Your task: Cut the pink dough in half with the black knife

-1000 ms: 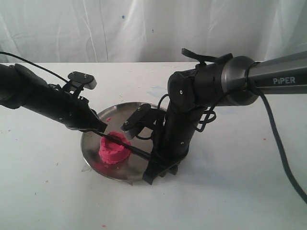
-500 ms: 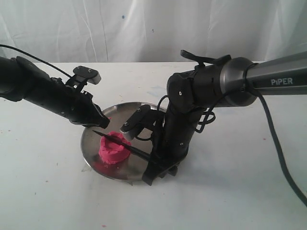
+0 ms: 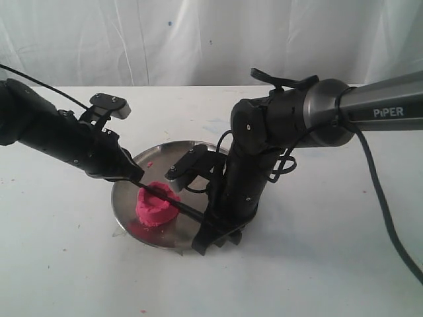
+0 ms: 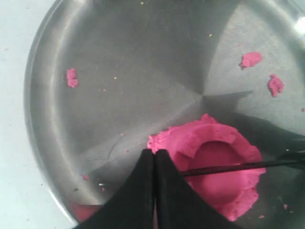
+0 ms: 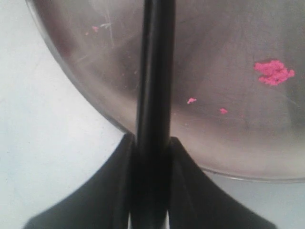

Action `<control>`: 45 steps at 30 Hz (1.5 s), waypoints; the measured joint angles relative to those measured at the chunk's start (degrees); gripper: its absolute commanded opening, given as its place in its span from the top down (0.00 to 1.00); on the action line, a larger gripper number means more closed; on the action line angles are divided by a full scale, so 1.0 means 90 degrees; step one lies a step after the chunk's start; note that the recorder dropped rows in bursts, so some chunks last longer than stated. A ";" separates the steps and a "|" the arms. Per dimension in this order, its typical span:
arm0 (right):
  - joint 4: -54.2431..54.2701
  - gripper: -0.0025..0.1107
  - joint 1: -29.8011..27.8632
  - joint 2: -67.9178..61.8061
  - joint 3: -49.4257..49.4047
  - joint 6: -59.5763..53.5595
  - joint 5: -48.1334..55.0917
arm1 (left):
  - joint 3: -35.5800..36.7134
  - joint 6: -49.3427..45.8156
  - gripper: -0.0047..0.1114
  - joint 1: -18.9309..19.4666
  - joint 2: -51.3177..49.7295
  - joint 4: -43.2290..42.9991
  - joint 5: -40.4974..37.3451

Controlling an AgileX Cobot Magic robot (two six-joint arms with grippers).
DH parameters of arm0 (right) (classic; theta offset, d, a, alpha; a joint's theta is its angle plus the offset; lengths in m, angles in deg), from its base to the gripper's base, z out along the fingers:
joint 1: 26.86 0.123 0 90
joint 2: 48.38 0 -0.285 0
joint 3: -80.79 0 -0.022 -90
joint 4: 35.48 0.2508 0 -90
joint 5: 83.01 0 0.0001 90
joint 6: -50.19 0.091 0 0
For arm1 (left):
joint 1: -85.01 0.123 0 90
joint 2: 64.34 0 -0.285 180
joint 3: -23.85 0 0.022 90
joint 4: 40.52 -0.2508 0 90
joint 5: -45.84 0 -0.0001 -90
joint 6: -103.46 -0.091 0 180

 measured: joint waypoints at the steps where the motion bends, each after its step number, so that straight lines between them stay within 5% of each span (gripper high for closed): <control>1: 0.0000 0.98 0.0000 0.0000 0.0000 0.0000 0.0000 | 0.0055 0.0000 0.96 0.0000 0.0000 0.0000 0.0124; 8: 0.0030 0.98 0.0000 0.0000 0.0000 0.0000 0.0000 | 0.0209 -0.0119 0.96 0.0000 0.0000 0.0000 0.0709; 45: 0.0022 0.98 0.0000 -0.0013 0.0000 0.0057 -0.0023 | 0.0208 -0.0502 0.96 0.0065 -0.0062 0.0021 0.0937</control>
